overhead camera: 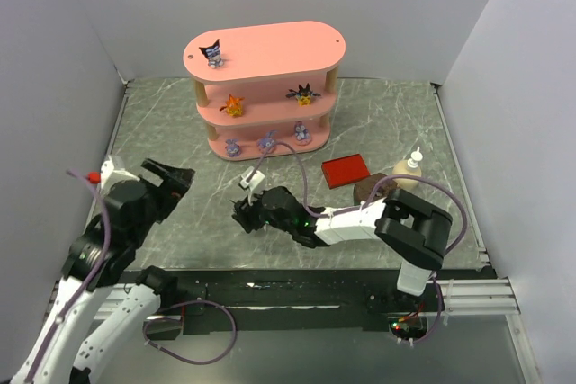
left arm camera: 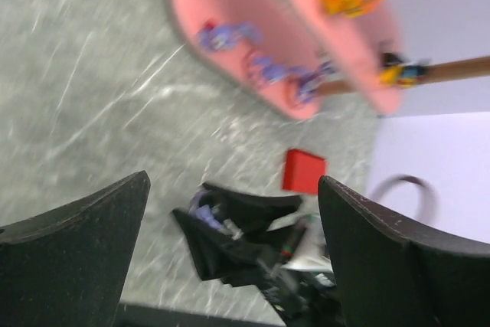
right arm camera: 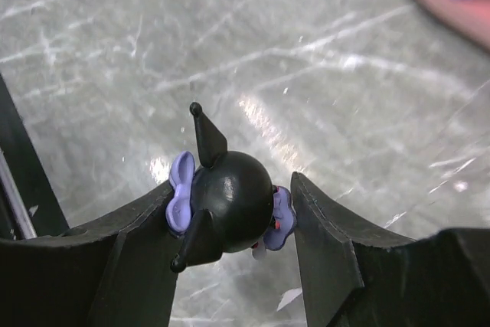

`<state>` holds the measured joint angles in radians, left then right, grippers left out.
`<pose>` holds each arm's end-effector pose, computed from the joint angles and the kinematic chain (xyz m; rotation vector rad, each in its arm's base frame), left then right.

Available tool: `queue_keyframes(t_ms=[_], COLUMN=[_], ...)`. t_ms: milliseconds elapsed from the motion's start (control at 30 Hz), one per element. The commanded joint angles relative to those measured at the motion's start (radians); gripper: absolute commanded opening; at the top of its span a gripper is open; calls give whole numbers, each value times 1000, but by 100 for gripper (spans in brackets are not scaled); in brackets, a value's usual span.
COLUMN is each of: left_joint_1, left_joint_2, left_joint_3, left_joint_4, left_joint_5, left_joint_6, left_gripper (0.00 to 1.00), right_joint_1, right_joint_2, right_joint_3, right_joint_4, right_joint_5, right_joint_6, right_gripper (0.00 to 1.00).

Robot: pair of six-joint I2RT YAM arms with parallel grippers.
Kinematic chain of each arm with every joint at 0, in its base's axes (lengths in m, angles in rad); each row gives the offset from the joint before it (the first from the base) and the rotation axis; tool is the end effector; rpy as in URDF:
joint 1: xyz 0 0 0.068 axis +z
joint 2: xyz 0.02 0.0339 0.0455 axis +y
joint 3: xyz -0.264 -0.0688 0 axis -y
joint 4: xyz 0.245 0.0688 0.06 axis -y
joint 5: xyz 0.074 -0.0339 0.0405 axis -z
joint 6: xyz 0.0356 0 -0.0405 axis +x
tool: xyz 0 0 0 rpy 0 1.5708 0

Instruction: Place and organize the plastic toys onto the shelf

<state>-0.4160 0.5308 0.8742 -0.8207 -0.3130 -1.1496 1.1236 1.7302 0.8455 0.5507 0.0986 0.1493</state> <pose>0.0947 -0.0298 0.3366 -0.9319 1.8690 -0.6598 0.1618 0.3293 0.1867 -0.8642 1.7797 0.7576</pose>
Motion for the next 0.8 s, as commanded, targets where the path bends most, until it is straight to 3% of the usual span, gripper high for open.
queue_keyframes(t_ms=[0,233,400,600,767], left_joint_1=[-3,-3,-3,-3,-3], left_joint_2=[-78,-167,-186,-183,-175], left_joint_3=[-17,-128,-167,-182,-185], left_joint_4=[127,236,241,262,262], left_joint_5=[3,216,262,279,276], left_joint_6=[175,408,439,453,453], left_gripper=[97,96,96,96,96], right_joint_1=[12,13,16,1,-8], right_joint_2=[47,163,258,312,310], right_joint_3=[-29,-80,-79,-74,-48], right_joint_4=[265,500,629,676,594], right_joint_5=[-92,-60,-28,-63,-99], right_joint_6=[61,65,23,125,263], right_gripper=[0,0,0,0,0])
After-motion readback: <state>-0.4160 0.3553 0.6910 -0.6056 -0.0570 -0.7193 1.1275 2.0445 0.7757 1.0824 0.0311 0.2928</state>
